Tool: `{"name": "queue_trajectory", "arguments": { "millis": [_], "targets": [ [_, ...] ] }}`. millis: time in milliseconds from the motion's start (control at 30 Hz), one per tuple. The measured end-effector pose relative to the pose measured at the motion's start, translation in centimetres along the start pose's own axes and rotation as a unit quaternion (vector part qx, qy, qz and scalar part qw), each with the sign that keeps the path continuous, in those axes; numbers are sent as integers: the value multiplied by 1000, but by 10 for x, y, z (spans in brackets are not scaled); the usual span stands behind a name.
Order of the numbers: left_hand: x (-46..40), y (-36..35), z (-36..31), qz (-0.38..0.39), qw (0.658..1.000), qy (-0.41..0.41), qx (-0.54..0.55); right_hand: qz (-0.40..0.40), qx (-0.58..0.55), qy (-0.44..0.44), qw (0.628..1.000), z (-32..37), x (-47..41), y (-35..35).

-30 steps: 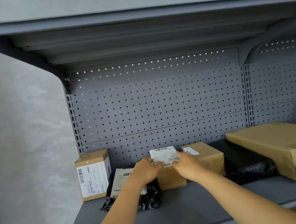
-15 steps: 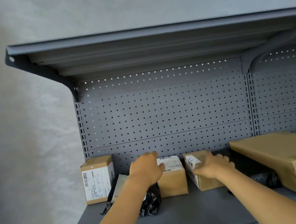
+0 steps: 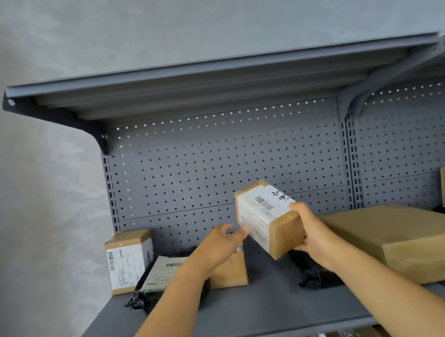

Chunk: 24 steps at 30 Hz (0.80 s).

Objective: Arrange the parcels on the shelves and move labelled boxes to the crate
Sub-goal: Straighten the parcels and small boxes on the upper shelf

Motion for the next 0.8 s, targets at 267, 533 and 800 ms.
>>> {"name": "queue_trajectory", "arguments": {
  "millis": [267,533,800],
  "targets": [
    [25,-33,-28,30,951,26,306,92,-103,-40,990,-7,32,33],
    [48,-52,-38,43,937,33,345,135,-60,-20,989,-8,59,46],
    [58,-63,-50,-163,981,-53,90,168,175,90,966,3,81,41]
  ]
}}
Point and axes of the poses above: each hand's wrist, its own x-axis away from the middle knuckle, its own y-axis out of the back of the hand, z = x × y, the point moved 2 cm from there along -x, towards the middle knuckle, and after that the axes turned 4 degrees about -x, right-handed, at the moved point
